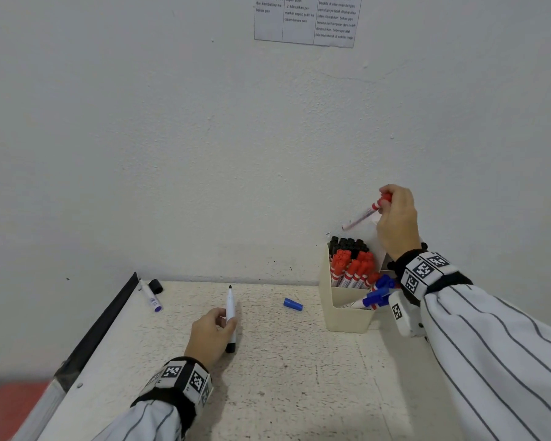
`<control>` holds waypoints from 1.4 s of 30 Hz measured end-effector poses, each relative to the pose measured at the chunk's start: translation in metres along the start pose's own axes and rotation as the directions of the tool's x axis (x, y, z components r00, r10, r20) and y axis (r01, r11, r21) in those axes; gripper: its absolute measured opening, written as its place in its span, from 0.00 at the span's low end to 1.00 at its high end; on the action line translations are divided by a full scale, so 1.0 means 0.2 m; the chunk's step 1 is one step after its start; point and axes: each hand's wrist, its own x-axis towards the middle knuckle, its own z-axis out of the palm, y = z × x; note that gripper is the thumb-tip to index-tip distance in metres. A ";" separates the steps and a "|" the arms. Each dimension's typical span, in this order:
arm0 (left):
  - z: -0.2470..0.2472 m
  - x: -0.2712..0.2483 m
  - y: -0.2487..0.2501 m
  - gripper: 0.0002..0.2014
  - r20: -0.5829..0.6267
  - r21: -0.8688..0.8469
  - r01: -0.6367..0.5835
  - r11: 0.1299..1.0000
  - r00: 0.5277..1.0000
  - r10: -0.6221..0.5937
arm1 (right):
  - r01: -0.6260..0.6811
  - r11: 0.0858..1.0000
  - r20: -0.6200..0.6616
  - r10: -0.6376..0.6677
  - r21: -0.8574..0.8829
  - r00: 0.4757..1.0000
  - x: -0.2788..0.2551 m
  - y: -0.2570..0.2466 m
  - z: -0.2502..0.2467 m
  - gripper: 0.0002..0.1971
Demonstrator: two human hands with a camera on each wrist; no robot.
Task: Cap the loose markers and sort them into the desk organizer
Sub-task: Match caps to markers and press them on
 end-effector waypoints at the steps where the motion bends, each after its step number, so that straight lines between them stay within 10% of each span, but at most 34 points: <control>1: 0.00 0.00 0.00 0.04 0.000 0.002 -0.001 1.000 1.000 0.001 | 0.028 1.000 -0.011 -0.029 -0.013 1.000 0.00 0.00 -0.01 0.12; 24: 0.01 0.01 -0.02 0.09 -0.007 0.022 0.000 1.000 1.000 0.000 | -0.155 0.971 0.269 0.202 -0.184 0.942 -0.11 0.04 -0.01 0.15; 34: 0.01 0.01 -0.02 0.10 -0.004 0.011 0.009 1.000 1.000 -0.009 | -0.198 0.906 0.529 0.384 -0.374 0.757 -0.13 0.07 0.04 0.12; 42: 0.02 0.02 -0.03 0.12 -0.006 0.034 0.011 0.999 1.000 -0.011 | -0.252 0.890 0.487 0.424 -0.380 0.764 -0.11 0.06 0.05 0.12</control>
